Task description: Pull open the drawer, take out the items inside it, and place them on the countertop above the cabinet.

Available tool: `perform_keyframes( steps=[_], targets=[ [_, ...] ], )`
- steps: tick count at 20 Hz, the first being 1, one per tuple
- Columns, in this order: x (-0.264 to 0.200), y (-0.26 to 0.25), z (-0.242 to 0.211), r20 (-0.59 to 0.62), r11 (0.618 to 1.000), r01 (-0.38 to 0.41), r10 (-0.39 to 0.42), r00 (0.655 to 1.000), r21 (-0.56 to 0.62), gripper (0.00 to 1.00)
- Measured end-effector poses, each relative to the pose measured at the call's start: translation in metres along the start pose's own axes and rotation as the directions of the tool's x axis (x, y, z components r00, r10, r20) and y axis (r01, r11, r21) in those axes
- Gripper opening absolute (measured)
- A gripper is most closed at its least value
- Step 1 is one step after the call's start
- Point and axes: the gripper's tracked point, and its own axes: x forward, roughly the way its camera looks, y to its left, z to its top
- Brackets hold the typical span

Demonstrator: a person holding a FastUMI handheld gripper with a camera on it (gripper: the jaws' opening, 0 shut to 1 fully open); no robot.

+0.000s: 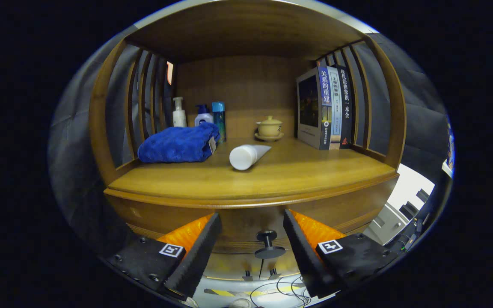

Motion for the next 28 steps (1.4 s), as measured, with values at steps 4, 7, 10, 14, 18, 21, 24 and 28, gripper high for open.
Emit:
perform_keyframes(
  steps=[4, 7, 10, 14, 18, 21, 24, 28],
  targets=[
    [-0.043, 0.003, 0.045, 0.086, 0.998, -0.004, -0.001, 0.996, 0.061, 0.98],
    [-0.081, -0.001, 0.082, 0.143, 1.0, -0.004, 0.0, 0.99, 0.028, 0.98],
    [-0.117, -0.004, 0.113, 0.181, 0.999, 0.031, -0.025, 0.983, -0.031, 0.98],
    [-0.155, -0.001, 0.148, 0.243, 1.0, 0.006, -0.009, 0.97, 0.013, 0.98],
    [-0.188, -0.01, 0.177, 0.299, 0.999, 0.014, -0.029, 0.954, 0.052, 0.98],
    [-0.204, -0.01, 0.186, 0.322, 0.999, 0.015, -0.028, 0.946, 0.043, 0.98],
    [-0.208, -0.009, 0.187, 0.329, 0.999, 0.023, -0.032, 0.944, 0.029, 0.98],
    [-0.203, -0.009, 0.177, 0.309, 0.999, 0.02, -0.032, 0.95, 0.043, 0.98]
  ],
)
